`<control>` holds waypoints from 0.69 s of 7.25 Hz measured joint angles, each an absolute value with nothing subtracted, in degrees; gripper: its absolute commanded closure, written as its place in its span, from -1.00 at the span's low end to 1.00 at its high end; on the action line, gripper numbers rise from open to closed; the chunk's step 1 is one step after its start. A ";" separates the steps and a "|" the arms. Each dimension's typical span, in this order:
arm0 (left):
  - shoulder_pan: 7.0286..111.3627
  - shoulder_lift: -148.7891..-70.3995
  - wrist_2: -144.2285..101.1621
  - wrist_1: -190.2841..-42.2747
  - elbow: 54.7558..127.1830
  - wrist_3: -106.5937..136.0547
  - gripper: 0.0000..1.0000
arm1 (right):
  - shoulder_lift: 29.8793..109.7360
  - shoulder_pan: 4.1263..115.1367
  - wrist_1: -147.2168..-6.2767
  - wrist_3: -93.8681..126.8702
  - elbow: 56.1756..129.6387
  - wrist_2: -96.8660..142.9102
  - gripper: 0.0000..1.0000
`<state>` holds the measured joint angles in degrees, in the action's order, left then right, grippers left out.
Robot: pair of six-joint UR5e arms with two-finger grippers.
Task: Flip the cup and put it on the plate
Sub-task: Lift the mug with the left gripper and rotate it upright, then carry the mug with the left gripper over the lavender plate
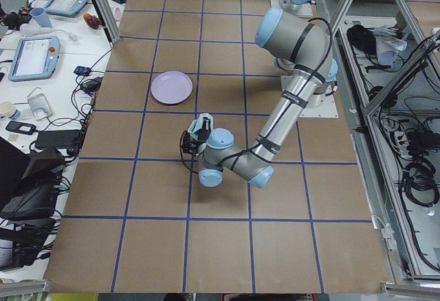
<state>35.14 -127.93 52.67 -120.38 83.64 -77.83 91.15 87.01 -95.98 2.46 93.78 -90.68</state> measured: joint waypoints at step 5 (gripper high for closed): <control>43.91 -116.40 53.34 -117.18 84.22 -60.16 1.00 | 91.15 87.01 -95.98 2.46 93.78 -90.62 -1.00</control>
<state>43.91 -116.40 53.34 -117.18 84.22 -60.16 91.15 87.01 -95.98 2.46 93.78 -90.62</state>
